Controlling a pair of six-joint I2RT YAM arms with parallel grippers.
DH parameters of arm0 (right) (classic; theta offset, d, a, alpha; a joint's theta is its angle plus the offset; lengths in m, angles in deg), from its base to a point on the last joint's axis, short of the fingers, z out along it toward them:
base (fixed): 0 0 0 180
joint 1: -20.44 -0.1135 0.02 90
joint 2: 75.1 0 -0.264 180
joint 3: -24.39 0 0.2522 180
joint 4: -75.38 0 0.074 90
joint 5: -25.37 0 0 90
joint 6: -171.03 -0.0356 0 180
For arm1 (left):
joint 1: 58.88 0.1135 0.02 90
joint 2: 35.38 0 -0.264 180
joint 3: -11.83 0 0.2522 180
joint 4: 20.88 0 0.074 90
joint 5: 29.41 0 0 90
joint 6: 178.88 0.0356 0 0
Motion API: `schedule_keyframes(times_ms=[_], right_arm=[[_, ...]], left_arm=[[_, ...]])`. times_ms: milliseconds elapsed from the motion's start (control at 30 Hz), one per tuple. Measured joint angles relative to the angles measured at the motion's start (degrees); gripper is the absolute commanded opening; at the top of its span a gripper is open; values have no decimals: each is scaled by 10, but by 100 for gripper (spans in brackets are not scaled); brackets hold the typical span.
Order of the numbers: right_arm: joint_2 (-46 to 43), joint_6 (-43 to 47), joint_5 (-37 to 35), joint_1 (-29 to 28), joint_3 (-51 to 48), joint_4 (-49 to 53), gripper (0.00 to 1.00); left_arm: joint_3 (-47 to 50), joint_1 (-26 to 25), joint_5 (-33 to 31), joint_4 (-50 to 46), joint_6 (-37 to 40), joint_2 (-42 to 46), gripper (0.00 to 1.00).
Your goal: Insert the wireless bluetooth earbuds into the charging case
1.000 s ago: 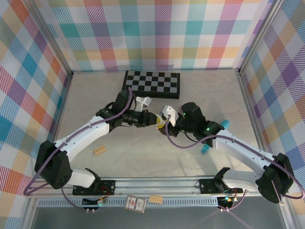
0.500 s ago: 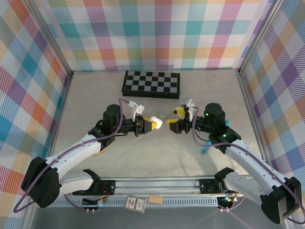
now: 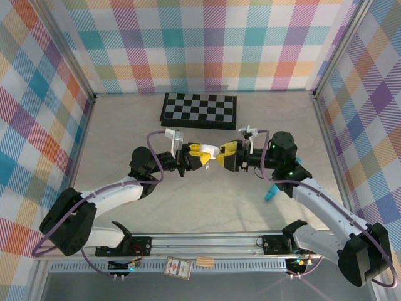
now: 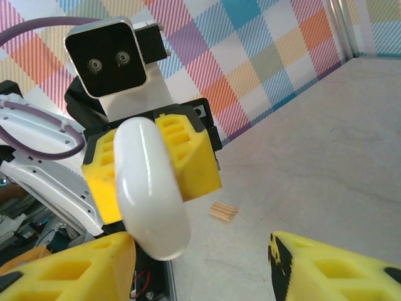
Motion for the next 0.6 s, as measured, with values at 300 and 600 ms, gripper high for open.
schedule_keyframes(times_ms=[300,600], right_arm=[[20,3,36,-17,28,-29,34],[5,63,23,-25,33,5,7]], left_arm=[[-18,-1,25,28,-27,-13,9],[-19,-1,34,38,-29,-19,24]])
